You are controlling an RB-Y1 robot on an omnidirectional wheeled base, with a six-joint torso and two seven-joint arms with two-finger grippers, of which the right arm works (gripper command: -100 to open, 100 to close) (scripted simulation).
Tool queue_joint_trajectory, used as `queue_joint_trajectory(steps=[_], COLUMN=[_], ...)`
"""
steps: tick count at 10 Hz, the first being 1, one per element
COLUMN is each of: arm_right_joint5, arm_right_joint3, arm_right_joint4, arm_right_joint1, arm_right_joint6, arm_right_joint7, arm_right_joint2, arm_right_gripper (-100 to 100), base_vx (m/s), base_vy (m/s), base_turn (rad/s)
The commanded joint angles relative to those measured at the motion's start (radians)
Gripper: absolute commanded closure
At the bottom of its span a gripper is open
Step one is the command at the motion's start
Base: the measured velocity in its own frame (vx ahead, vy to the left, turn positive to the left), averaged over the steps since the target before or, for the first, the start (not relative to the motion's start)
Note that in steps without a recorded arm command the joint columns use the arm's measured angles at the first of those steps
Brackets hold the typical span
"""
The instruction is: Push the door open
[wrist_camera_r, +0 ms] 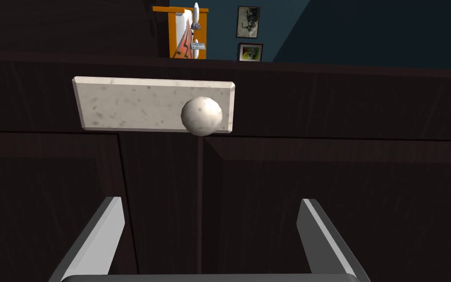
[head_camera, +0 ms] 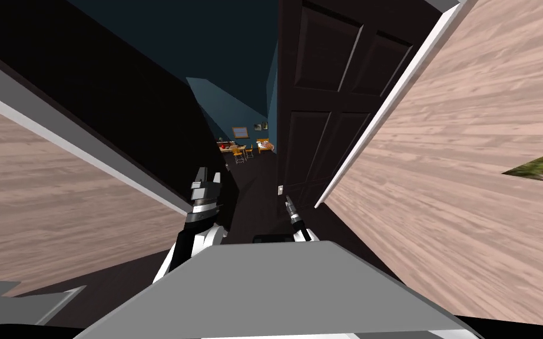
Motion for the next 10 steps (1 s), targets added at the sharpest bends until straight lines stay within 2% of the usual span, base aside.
queue_joint_trajectory(steps=[1,8,9,10], arm_right_joint5=[-0.001,-0.007,-0.006,-0.006], arm_right_joint3=[-0.002,-0.016,-0.015,-0.015], arm_right_joint4=[0.004,0.032,0.03,0.03], arm_right_joint1=[-0.001,-0.003,-0.002,-0.002], arm_right_joint6=[-0.004,-0.027,-0.025,-0.025], arm_right_joint7=[0.001,0.009,0.008,0.008], arm_right_joint2=[-0.002,0.009,0.007,0.007], arm_right_gripper=[-100,-100,-100,100], base_vx=[0.179,0.194,0.066,-0.013], base_vy=[0.034,0.035,0.014,-0.001], base_turn=[0.022,0.025,-0.007,0.006])
